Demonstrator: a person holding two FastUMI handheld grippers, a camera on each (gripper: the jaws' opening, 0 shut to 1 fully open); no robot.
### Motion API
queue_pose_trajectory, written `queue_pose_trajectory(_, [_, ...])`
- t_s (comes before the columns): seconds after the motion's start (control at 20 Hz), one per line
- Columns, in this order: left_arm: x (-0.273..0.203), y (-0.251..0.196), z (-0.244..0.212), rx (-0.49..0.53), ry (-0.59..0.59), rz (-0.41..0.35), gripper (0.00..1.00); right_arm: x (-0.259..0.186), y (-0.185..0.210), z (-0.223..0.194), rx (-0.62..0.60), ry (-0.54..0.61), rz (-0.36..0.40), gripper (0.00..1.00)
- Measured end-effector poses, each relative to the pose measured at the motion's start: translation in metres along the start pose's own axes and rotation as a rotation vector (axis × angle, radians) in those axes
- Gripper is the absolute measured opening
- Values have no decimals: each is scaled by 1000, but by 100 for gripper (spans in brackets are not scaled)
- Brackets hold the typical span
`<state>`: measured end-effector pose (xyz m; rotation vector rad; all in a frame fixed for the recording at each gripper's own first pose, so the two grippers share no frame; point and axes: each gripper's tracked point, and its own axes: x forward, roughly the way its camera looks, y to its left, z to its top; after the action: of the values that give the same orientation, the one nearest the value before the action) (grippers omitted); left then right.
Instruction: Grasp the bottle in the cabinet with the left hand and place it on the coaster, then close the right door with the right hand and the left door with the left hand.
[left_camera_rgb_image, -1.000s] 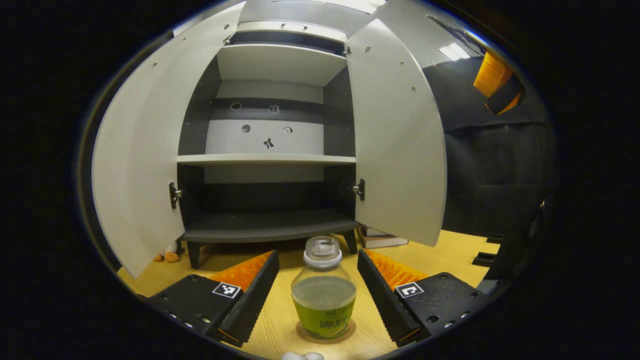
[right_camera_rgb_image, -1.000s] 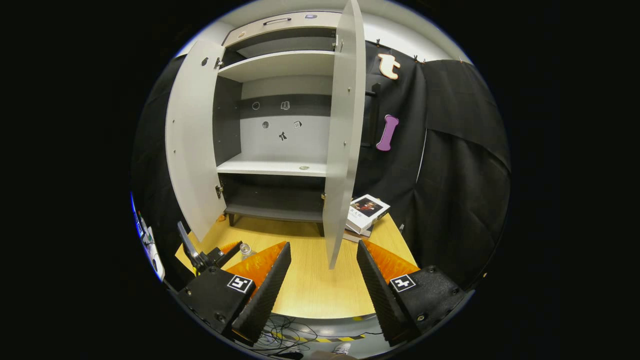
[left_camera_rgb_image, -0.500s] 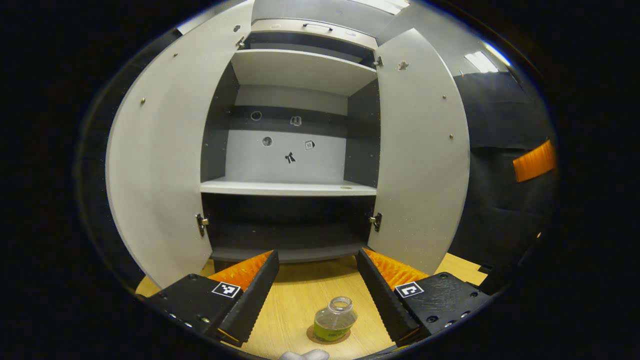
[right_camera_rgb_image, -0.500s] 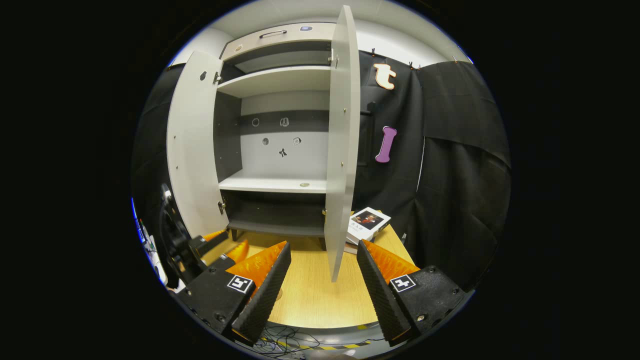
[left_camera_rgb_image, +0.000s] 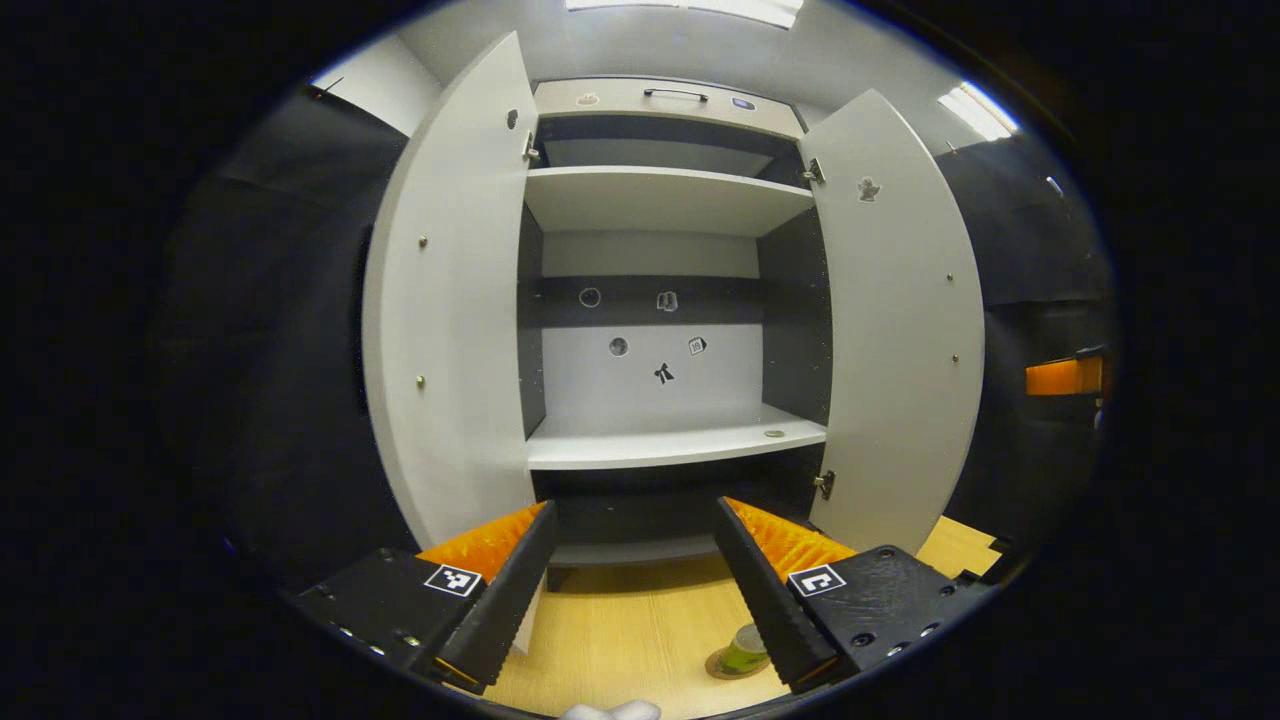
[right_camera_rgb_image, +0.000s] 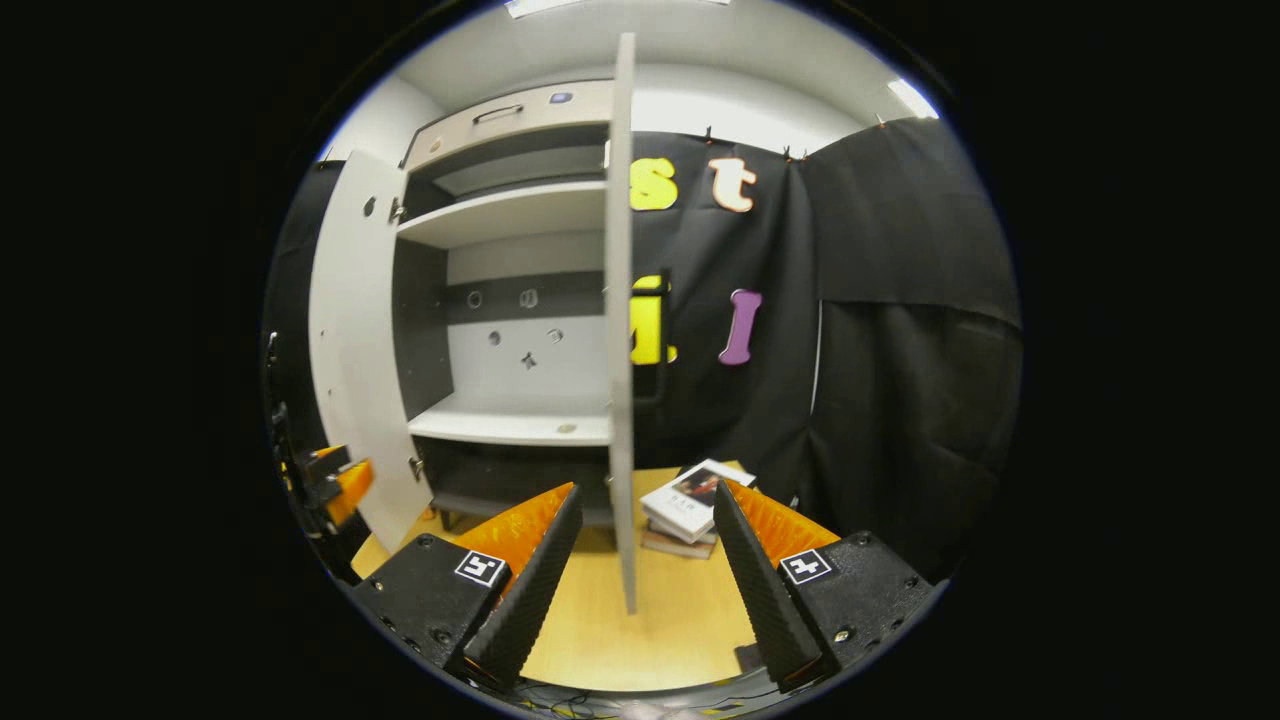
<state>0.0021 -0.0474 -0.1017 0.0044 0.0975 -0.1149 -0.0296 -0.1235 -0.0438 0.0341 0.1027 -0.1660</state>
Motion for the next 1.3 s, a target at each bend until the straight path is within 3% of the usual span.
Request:
queue_pose_trajectory(0.2, [-30, 10, 8, 2, -12, 44, 95, 22, -45, 24, 0, -32, -23, 82])
queue_pose_trajectory(0.5, [-54, -26, 20, -39, -11, 67, 95, 75, -100, 65, 36, -64, -8, 82])
queue_pose_trajectory(0.9, [-59, -81, 33, -54, -7, 121, 96, 128, -70, 79, 52, -51, 224, 82])
queue_pose_trajectory(1.15, [-68, -97, 38, -49, -4, 175, 95, 131, -32, 85, 67, -36, 414, 82])
queue_pose_trajectory(1.3, [-75, -103, 34, -42, 11, 205, 95, 133, -26, 87, 36, -39, 434, 80])
